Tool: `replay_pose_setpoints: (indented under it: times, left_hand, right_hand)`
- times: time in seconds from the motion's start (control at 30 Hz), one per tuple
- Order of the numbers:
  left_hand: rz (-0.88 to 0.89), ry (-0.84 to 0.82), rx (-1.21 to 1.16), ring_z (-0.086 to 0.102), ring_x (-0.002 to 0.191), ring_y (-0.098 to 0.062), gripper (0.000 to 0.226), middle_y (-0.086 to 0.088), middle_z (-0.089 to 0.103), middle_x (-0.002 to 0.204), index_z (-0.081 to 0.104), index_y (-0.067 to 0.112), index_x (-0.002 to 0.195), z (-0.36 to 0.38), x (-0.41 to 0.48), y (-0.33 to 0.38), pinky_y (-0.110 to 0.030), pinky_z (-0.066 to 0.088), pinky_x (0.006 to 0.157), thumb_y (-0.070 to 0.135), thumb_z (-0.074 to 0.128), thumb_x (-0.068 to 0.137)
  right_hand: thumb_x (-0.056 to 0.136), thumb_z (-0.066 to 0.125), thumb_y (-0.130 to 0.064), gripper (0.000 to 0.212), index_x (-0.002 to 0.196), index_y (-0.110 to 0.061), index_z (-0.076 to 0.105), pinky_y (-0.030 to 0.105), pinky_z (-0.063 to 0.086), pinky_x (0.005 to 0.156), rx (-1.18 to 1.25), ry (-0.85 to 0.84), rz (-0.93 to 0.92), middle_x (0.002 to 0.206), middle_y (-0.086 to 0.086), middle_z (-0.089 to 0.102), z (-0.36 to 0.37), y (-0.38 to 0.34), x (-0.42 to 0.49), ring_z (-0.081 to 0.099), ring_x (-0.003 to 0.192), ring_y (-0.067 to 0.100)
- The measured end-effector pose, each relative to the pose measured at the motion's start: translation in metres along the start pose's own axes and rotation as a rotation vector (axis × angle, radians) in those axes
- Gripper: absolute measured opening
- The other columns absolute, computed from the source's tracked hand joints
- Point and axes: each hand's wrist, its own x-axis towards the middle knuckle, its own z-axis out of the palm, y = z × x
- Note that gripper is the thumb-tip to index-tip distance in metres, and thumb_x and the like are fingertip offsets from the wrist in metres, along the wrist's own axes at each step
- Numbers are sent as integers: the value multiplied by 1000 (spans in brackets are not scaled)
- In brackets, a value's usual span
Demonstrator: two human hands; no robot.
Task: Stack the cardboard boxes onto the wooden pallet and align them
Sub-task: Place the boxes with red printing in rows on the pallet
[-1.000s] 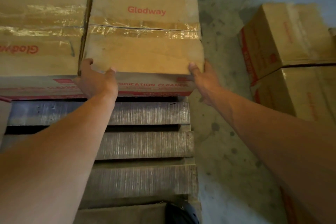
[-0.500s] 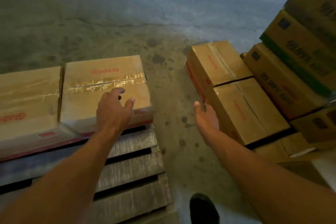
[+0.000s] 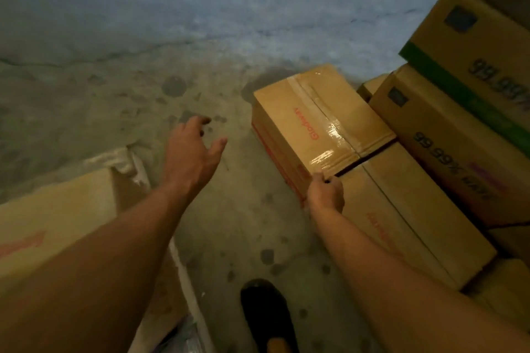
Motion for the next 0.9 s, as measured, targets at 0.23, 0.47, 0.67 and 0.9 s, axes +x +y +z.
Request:
replay_pose_setpoints:
  times: [0.23,0.47,0.67,0.9]
  left_hand:
    - [69,-150,80,45,135,-29,71,-11,48,148,46,13,145,116,164,15,-39,36,108,43,74,87]
    - [79,-372,64,46,133,-33,93,-14,45,148,41,10,143,185,286,20,-36,38,104,54,83,73]
    - [9,-360,124,43,132,-32,111,-12,40,142,42,18,143,192,323,8,-40,42,108,68,84,53]
    - [-371,-348,-372,63,102,-15,87,0,62,119,49,19,133,157,263,-67,-42,56,80,58,86,64]
  right_hand:
    - [97,53,-40,53,128,3,56,51,51,97,84,307,360,132,27,52,61,-14,118,57,115,41]
    - [81,80,-44,83,139,-3,39,41,42,104,6,179,204,141,17,47,96,-10,140,48,127,38]
    - [65,81,-66,70,124,-62,44,52,48,104,785,10,403,101,-27,53,130,-10,157,58,102,18]
    - [77,82,-47,27,96,-50,63,55,58,88,723,17,255,109,-4,71,104,-4,170,69,102,23]
